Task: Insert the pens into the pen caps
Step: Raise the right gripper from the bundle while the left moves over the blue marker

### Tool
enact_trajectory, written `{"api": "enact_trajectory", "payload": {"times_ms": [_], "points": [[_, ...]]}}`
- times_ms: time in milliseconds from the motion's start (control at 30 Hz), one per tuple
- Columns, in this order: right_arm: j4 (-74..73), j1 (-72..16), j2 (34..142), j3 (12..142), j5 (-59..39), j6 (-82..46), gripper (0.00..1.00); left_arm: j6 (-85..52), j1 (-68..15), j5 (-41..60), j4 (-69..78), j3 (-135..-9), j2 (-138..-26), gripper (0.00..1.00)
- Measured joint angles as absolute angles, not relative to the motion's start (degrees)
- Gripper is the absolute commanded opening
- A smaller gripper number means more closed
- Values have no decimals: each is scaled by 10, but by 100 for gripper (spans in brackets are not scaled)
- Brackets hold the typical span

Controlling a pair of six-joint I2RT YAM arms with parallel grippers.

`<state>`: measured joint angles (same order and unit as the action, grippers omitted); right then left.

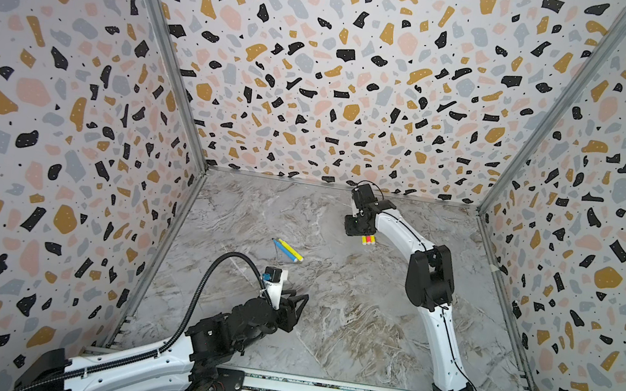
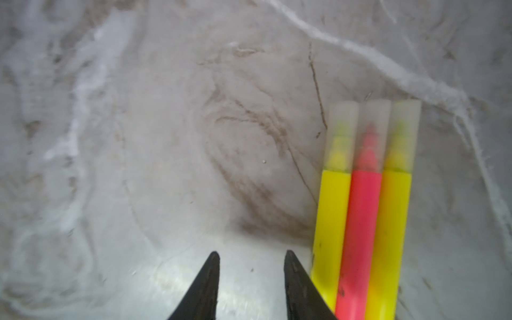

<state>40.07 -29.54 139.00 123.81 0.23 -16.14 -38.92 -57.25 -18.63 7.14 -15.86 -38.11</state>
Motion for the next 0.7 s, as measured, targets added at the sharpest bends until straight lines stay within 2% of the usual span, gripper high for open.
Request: {"api": "enact_trajectory", "payload": {"times_ms": [167,333,700], "points": [[347,-306,1239,1115,-31,-161,42,-403,-546,-206,40,-192,-417,55],[279,-313,1089,1007,-57,-163,42,-421,-478,-205,15,-241,-485,55],[199,-314,917,756,-83,-185,43,-495,-356,-201,-60,-381,-672,52]]}}
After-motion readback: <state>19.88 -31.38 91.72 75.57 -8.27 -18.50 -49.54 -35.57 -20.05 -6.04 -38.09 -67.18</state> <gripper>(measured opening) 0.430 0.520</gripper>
